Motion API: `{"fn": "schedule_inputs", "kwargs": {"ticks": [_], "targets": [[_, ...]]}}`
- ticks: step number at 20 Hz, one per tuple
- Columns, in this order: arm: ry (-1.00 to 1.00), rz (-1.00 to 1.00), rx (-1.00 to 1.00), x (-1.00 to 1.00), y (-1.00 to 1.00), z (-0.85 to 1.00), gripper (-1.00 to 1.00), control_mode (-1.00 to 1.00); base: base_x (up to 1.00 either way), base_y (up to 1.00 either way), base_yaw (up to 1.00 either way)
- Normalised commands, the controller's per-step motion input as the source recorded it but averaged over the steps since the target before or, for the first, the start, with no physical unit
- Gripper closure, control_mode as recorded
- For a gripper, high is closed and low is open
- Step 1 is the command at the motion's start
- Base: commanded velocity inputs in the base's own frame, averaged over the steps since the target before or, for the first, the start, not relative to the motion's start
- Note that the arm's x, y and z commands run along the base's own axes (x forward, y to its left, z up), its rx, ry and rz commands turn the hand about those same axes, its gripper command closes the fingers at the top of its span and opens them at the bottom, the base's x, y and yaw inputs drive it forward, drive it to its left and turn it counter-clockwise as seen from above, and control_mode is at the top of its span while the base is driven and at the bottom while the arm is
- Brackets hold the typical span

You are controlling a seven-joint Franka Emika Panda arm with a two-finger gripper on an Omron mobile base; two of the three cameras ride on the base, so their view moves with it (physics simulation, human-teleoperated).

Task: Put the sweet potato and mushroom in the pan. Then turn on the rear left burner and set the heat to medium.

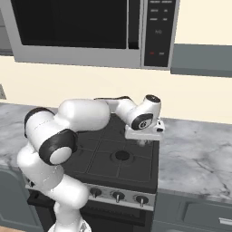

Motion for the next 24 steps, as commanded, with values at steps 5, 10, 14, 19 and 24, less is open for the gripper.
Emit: {"fn": "schedule_inputs", "kwargs": {"ticks": [5,10,14,19,24], "targets": [[0.0,0.0,0.0,0.0,1.0,0.44,1.0,-1.0,0.0,0.0,0.0],[0.05,0.04,-0.02,0.0,1.0,0.58,1.0,-1.0,0.0,0.0,0.0],[0.07,0.04,0.0,0.0,1.0,0.43,1.0,-1.0,0.0,0.0,0.0],[0.09,0.05,0.0,-0.06,1.0,0.38,1.0,-1.0,0.0,0.0,0.0],[0.08,0.06,0.0,-0.03,1.0,0.42,1.0,-1.0,0.0,0.0,0.0]]}}
